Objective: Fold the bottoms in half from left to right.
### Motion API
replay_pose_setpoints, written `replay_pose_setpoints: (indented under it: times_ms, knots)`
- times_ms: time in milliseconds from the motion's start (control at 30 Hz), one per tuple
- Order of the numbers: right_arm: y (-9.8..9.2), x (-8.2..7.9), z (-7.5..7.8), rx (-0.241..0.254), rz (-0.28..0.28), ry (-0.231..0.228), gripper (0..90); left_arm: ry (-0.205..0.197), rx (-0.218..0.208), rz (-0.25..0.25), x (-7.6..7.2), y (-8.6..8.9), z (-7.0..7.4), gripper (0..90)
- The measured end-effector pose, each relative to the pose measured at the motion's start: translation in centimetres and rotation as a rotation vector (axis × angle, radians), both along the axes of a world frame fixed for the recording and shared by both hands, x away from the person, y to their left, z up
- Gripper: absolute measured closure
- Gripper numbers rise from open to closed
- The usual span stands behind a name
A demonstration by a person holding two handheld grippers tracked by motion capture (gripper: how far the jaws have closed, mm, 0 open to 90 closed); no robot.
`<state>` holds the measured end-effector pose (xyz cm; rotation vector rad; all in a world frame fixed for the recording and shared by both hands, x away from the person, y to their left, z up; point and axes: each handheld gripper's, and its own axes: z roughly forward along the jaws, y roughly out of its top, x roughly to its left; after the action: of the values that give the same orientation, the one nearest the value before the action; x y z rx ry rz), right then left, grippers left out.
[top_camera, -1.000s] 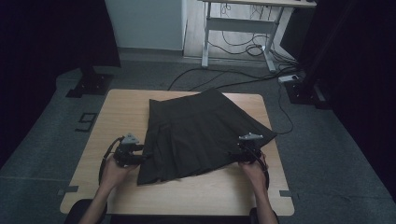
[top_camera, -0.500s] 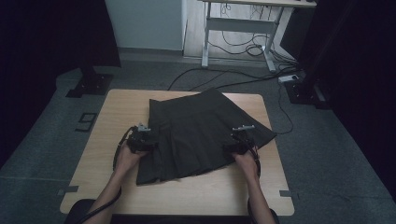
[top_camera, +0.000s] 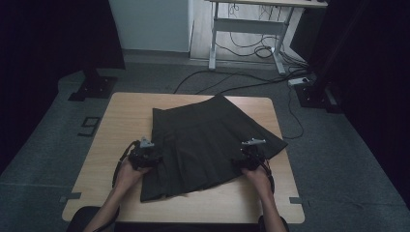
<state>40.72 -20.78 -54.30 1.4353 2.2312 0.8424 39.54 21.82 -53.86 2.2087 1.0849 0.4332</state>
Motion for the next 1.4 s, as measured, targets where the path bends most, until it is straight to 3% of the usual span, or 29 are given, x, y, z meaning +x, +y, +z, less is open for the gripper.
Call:
replay_pose_setpoints:
  times_ms: [633, 767, 867, 933, 1100, 1267, 1400]
  knots:
    - [-0.3, -6.8, -0.1, 0.007, 0.043, -0.012, 15.0, 0.013, 0.005, -0.057, -7.1, 0.5, 0.1, 42.6]
    - [-0.4, -7.1, -0.2, 0.009, 0.044, -0.015, 14.9, 0.027, -0.005, -0.079, -6.7, 0.7, 0.2, 40.7]
    - [-0.4, -7.1, -0.2, 0.01, 0.044, -0.016, 14.7, 0.053, -0.014, -0.083, -5.9, 0.9, 0.5, 31.8]
    - [-0.4, -7.1, -0.2, 0.012, 0.045, -0.019, 14.7, 0.038, -0.004, -0.058, -5.3, 1.1, 0.8, 24.4]
    - [-0.5, -7.1, -0.3, 0.015, 0.047, -0.024, 14.5, 0.033, -0.041, -0.027, -3.5, 2.0, 1.9, 12.3]
    - [-0.5, -7.2, -0.3, 0.018, 0.05, -0.029, 14.4, 0.013, -0.014, -0.003, -1.5, 2.3, 2.4, 0.0]
    - [-0.6, -7.2, -0.3, 0.019, 0.05, -0.033, 14.3, -0.02, -0.011, 0.01, 0.3, 2.5, 2.8, 0.0]
